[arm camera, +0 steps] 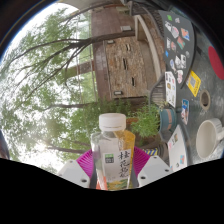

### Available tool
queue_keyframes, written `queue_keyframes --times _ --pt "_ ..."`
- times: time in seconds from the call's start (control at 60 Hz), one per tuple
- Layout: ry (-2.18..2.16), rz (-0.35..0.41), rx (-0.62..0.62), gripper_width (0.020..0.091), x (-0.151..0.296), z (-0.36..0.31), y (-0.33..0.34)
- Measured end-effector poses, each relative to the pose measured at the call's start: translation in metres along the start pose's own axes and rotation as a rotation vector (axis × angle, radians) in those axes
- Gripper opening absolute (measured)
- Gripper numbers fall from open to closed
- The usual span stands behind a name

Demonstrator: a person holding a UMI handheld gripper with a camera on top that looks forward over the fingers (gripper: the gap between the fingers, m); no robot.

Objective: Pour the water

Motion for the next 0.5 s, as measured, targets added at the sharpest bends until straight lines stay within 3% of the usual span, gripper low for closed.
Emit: queue_keyframes --times 0.067,0.217,0.333,0.433,0.5 --pt "0.426 -0.006 -0.018 0.0487 0.034 -0.044 0.007" --pt "1.271 0.159 -0.166 0.0494 0.152 -0.076 0.051" --pt "1.506 0.214 -0.38 0.0493 0.236 -0.016 0.103" --pt "1.579 0.182 -0.548 0.0492 0.27 0.066 0.153" --pt "1.618 0.135 -0.593 0.0494 0.28 0.107 0.174"
Point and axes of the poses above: the point between the fingertips, and its own axes, seen from behind it with the camera up: z to the right, x up, y backward, against the way the camera looks, the point moved 9 cm from there along y, backward, against the way the camera looks, and after that the axes turned 4 degrees about x, right-handed, at the moved point
